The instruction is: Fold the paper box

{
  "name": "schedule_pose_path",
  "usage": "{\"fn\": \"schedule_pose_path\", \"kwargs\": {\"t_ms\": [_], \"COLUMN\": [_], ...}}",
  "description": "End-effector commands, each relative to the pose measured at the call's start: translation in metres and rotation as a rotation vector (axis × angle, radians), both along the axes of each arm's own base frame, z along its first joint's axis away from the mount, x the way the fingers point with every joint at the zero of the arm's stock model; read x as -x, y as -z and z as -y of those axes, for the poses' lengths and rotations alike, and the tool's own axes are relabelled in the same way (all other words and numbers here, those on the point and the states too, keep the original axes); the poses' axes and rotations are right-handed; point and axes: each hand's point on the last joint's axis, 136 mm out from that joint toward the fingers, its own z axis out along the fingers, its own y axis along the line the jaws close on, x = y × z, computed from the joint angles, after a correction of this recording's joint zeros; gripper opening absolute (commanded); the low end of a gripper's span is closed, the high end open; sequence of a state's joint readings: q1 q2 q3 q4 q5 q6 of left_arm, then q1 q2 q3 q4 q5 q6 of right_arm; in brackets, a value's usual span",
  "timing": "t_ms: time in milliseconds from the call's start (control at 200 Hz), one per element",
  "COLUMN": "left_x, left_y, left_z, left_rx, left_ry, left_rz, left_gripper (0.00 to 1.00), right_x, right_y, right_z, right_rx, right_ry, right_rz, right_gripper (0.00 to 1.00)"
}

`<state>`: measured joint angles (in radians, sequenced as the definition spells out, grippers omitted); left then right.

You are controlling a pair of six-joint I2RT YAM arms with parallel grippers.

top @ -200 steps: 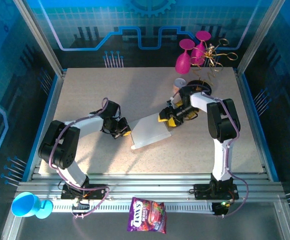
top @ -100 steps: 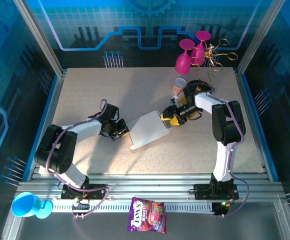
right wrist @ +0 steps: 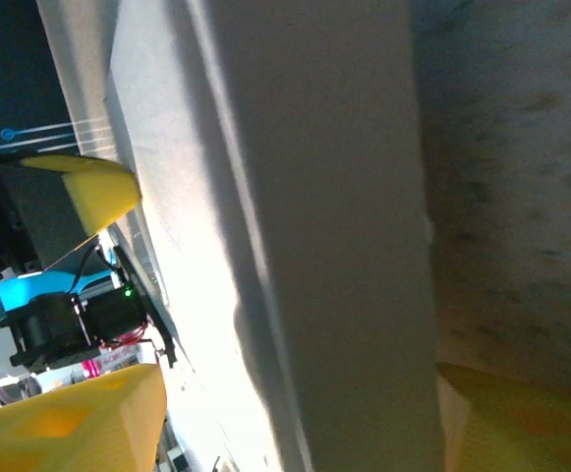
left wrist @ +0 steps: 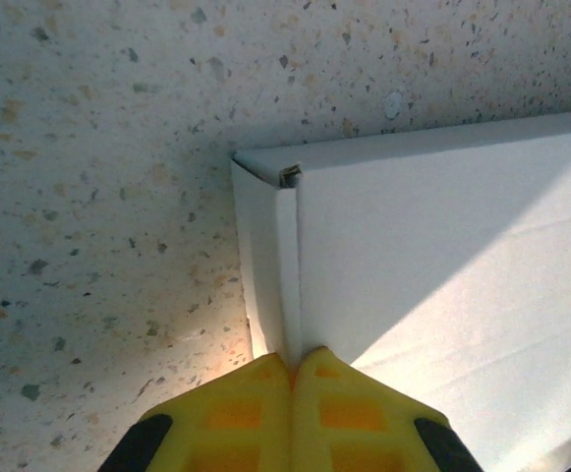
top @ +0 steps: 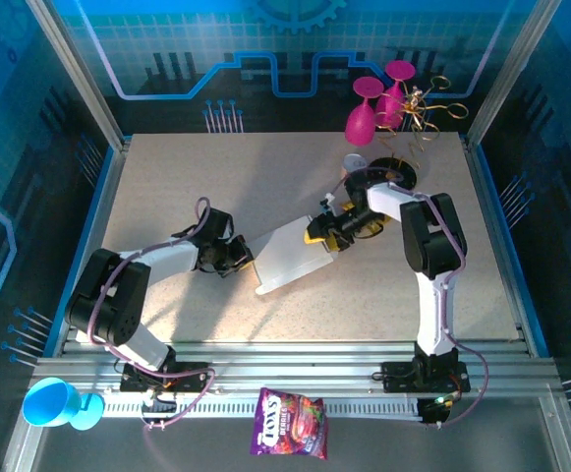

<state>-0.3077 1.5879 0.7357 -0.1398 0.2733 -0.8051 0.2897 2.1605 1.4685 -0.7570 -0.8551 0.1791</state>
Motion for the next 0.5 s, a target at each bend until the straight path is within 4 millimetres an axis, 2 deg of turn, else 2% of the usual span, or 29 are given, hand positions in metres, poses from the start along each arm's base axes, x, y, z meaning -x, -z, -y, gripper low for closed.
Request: {"fn": "schedule_pose_path", "kwargs": {"t_ms": [0, 110, 190, 230, 330, 445, 495], "left_x": [0.071, 0.064, 0.053, 0.044, 0.015, -0.016, -0.023], "left_y": [0.069, 0.065, 0.053, 0.041, -0.009, -0.083, -0.107], "left_z": [-0.06, -0.058, -0.053, -0.051, -0.046, -0.046, -0.052], "left_rx": [-0.289, -0.28, -0.254, -0.237, -0.186, -0.103, -0.077], "left_ry": [-0.051, -0.054, -0.06, -0.066, -0.104, -0.18, -0.215], "left_rz": [-0.285, -0.266, -0.222, -0.182, -0.036, 0.16, 0.213], "left_gripper": [0.0, 0.0, 0.0, 0.09, 0.33, 0.55, 0.63], "right_x": [0.014, 0.011, 0.011, 0.011, 0.01, 0.01, 0.009], "right_y": [-0.011, -0.017, -0.022, -0.023, -0.028, -0.04, -0.045], "right_z": [-0.026, -0.032, -0.033, -0.033, -0.03, -0.029, -0.028], "right_rx": [-0.101, -0.136, -0.144, -0.134, -0.129, -0.142, -0.143], "right_ry": [-0.054, -0.031, -0.017, -0.005, 0.047, 0.112, 0.15], "right_rz": [-0.035, -0.05, -0.069, -0.081, -0.138, -0.197, -0.234], "right_gripper": [0.65, 0.55, 0.47, 0.42, 0.31, 0.28, 0.28]}}
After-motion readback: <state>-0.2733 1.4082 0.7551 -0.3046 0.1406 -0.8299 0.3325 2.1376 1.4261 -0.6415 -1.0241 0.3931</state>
